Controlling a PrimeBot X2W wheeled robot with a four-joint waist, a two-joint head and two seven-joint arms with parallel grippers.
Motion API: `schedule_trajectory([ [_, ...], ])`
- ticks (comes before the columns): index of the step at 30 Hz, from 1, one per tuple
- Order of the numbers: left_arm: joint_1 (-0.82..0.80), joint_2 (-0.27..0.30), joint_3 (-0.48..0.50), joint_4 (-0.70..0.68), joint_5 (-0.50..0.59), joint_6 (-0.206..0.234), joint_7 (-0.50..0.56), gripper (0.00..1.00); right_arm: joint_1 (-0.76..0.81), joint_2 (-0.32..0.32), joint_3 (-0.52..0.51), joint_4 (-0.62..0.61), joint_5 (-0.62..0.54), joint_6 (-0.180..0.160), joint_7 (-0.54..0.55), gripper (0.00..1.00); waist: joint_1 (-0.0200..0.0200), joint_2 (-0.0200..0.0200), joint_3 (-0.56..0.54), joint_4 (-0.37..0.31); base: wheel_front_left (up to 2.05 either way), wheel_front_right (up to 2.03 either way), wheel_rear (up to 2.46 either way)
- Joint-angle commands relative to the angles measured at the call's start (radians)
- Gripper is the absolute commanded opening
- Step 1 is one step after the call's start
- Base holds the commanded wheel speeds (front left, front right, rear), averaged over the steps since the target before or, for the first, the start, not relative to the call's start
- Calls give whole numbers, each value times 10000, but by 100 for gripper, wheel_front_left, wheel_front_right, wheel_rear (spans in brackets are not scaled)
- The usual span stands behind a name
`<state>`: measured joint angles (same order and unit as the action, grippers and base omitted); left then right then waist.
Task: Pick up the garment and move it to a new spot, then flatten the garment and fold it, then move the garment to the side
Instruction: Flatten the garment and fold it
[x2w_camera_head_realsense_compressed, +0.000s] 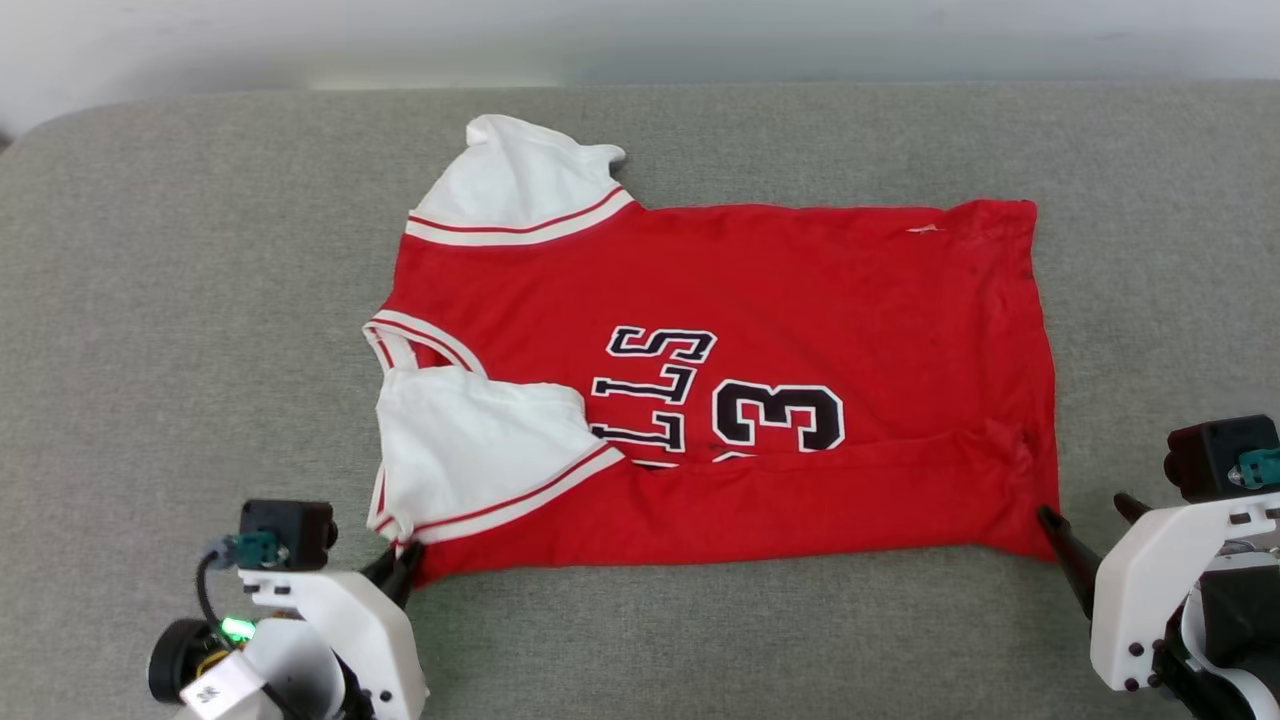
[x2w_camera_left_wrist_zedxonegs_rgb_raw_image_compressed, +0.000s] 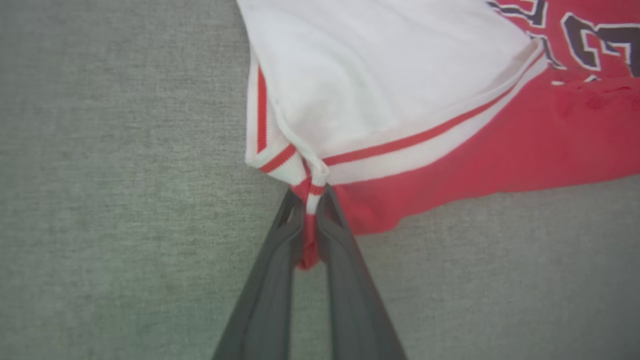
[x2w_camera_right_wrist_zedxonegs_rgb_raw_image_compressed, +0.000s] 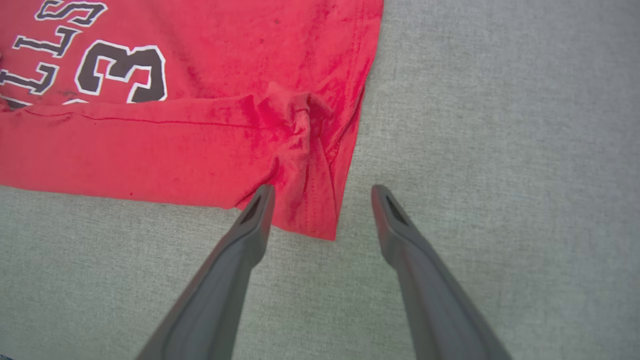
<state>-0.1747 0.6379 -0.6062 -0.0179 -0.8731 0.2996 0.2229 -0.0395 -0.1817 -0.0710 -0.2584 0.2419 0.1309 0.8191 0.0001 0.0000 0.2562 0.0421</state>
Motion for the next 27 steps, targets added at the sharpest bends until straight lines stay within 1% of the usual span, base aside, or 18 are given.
schedule_trajectory([
  [1,-5,85,231,-350,49,81,-259,0,-44,-58,-40,80,-79,-4,153,100,-1,0,-99,144,0,0,0],
  [6,-12,375,377,-1430,297,270,-432,0,-273,-208,-120,427,-355,-4,542,100,-1,0,-18,363,0,0,0],
  [12,-143,472,296,-2327,529,423,-334,0,-667,4,-241,1238,-656,-4,820,100,-1,0,272,599,0,0,0],
  [21,-385,411,54,-2606,774,410,-188,0,-848,116,-49,2238,-630,-4,1093,100,-1,0,738,884,0,0,0],
  [25,-373,313,-45,-2508,635,355,-70,0,-759,265,-69,2641,-534,-2,1215,100,-1,0,866,964,0,0,0],
  [26,-368,306,-64,-2486,598,328,-23,0,-731,264,-84,2739,-527,-2,1249,51,-1,0,879,974,0,0,0],
  [27,-372,314,-88,-2456,567,299,15,0,-710,251,-94,2832,-528,-2,1266,18,-1,0,881,982,0,0,0],
])
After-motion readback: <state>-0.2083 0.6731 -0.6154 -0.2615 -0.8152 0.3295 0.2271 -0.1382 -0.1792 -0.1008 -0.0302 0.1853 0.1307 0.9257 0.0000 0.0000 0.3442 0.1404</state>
